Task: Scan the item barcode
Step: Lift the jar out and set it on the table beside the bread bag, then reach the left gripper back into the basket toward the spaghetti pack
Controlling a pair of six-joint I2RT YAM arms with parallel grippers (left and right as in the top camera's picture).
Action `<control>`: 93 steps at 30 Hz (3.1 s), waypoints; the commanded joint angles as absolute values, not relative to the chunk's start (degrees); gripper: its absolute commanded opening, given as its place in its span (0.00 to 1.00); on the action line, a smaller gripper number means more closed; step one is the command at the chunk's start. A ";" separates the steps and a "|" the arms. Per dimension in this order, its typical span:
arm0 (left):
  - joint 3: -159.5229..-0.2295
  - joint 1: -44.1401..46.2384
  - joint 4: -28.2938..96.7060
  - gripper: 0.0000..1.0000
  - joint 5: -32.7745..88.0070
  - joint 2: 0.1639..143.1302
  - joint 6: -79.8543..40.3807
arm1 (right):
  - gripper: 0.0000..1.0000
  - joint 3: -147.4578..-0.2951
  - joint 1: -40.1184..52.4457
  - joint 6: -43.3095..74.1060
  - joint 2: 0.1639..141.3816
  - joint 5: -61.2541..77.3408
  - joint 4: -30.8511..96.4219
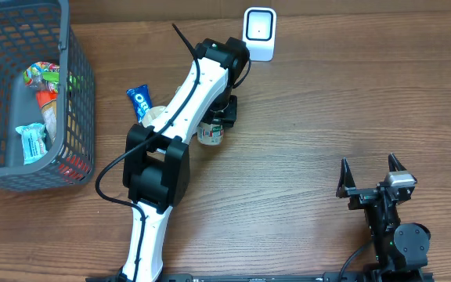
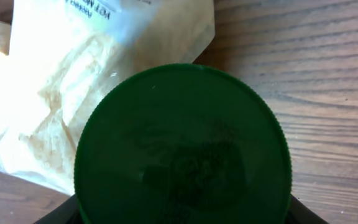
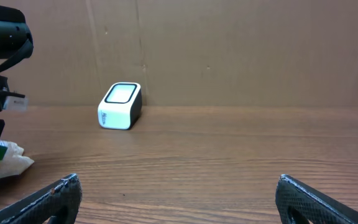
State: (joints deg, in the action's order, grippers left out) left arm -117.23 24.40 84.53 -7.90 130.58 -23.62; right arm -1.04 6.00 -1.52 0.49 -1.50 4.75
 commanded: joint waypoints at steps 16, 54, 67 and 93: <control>-117.01 25.32 87.74 0.64 -8.08 130.45 -22.24 | 1.00 -0.45 5.91 -1.93 0.16 -1.85 4.54; -149.36 9.82 93.36 0.85 -17.63 101.23 -18.22 | 1.00 -0.45 5.91 -1.93 0.16 -1.87 4.54; -149.25 -17.19 96.79 0.92 -17.91 107.50 -14.94 | 1.00 -0.45 5.93 -1.93 0.16 -1.85 4.54; -149.25 -34.26 95.22 0.90 -3.36 131.20 -12.78 | 1.00 -0.45 5.91 -1.93 0.16 -1.87 4.54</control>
